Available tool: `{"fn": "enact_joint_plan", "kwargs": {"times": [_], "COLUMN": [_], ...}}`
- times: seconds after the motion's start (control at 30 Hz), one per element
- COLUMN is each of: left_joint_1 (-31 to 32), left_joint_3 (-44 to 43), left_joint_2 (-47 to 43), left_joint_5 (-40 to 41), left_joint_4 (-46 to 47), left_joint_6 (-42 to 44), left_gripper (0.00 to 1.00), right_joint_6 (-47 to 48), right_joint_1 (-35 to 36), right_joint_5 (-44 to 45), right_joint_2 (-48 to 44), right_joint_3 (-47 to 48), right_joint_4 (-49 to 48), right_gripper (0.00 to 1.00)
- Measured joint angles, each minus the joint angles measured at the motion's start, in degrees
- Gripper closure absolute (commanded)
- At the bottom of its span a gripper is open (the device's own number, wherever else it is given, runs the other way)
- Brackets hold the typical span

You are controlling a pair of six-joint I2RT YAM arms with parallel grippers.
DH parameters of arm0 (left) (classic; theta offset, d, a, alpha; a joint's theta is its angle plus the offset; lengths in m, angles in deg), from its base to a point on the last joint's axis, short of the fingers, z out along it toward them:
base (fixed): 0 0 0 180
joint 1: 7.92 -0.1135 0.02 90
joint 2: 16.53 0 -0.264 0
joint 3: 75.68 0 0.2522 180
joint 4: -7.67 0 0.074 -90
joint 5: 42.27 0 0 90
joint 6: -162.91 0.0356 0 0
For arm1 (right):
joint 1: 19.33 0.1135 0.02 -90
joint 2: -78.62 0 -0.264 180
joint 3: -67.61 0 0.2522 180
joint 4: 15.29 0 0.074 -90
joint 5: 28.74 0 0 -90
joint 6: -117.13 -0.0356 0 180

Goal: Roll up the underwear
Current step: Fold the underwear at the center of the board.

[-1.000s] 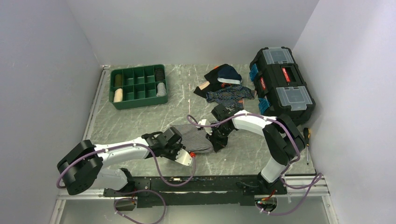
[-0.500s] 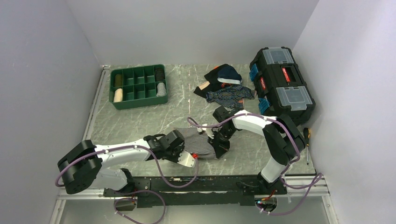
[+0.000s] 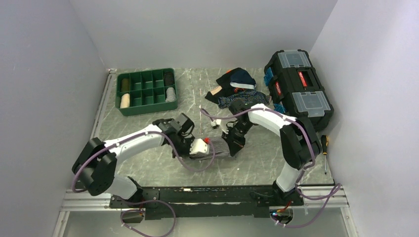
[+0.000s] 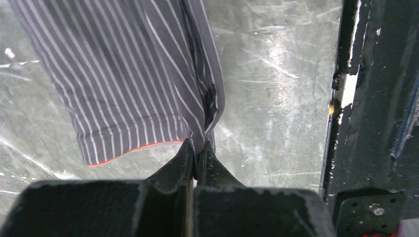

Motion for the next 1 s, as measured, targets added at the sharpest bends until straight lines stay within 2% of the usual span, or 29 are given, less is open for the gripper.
{"fn": "enact_joint_plan", "kwargs": {"times": [0.23, 0.37, 0.63, 0.83, 1.0], "left_joint_1": [-9.88, -13.53, -16.72, -17.00, -17.11], "left_joint_3": [-11.80, -18.49, -23.96, -24.24, -24.24], "left_joint_2": [10.10, 17.25, 25.94, 28.15, 28.50], "left_joint_5": [-8.46, -11.13, -12.00, -11.91, -11.45], "left_joint_4": [-8.46, -11.89, -14.32, -14.25, -13.66], "left_joint_6": [0.35, 0.28, -0.63, -2.60, -4.57], "left_gripper": [1.00, 1.00, 1.00, 1.00, 1.00], "right_joint_6": [3.28, 4.70, 6.38, 6.60, 6.45], "right_joint_1": [-4.04, -5.75, -7.19, -7.30, -7.30], "right_joint_5": [0.07, 0.28, 0.72, 0.76, 0.81], "right_joint_2": [7.34, 12.66, 21.84, 25.86, 27.32], "right_joint_3": [9.94, 15.61, 24.44, 28.59, 29.22], "right_joint_4": [6.19, 8.57, 12.02, 13.42, 13.44], "right_gripper": [1.00, 1.00, 1.00, 0.92, 0.80]}}
